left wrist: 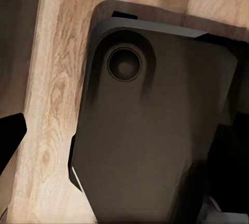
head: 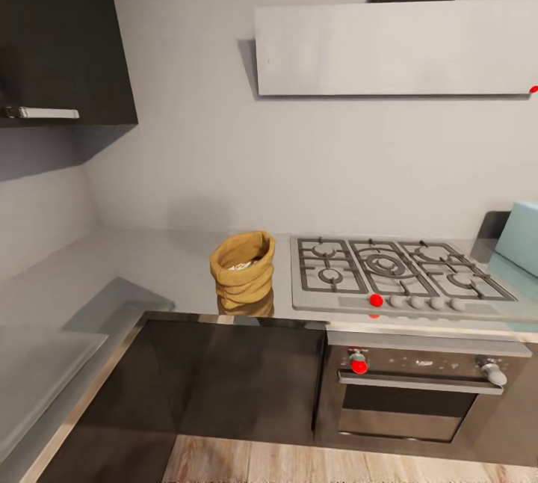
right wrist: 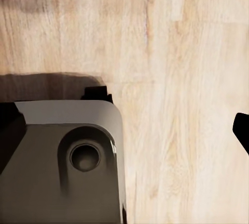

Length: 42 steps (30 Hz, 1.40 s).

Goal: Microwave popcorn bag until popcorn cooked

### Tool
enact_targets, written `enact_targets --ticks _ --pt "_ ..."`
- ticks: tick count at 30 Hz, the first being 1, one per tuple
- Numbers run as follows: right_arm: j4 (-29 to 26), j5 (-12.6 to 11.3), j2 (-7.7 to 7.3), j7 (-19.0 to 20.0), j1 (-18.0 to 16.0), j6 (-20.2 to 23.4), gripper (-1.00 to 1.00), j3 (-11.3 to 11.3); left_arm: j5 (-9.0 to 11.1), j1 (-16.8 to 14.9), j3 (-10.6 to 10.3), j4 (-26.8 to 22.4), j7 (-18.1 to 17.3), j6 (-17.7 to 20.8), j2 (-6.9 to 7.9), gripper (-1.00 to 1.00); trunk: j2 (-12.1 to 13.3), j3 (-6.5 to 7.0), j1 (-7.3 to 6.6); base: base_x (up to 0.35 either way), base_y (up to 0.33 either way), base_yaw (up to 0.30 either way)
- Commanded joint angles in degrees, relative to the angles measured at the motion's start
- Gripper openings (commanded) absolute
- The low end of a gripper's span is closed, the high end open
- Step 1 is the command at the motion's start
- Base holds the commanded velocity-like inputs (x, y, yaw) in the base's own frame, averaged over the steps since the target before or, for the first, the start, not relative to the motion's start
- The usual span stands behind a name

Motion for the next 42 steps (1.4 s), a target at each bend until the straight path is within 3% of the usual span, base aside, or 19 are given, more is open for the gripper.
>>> enact_targets --ticks 1,24,42 --pt "0.2 0.6 -0.03 -0.2 -0.1 -0.3 1.00 -0.5 0.4 0.0 0.1 0.0 0.1 -0.1 -0.02 1.00 0.4 0.03 -0.23 0.000 0.000 0.000" --pt "0.2 0.6 -0.06 -0.2 -0.1 -0.3 1.00 -0.5 0.4 0.0 0.1 0.0 0.1 -0.1 -0.02 1.00 9.6 2.04 -5.28 0.000 0.000 0.000" --pt "0.2 0.6 -0.14 -0.2 -0.1 -0.3 1.00 -0.5 0.4 0.0 0.0 0.0 0.0 0.0 -0.02 1.00 9.6 0.38 -5.28 0.000 0.000 0.000"
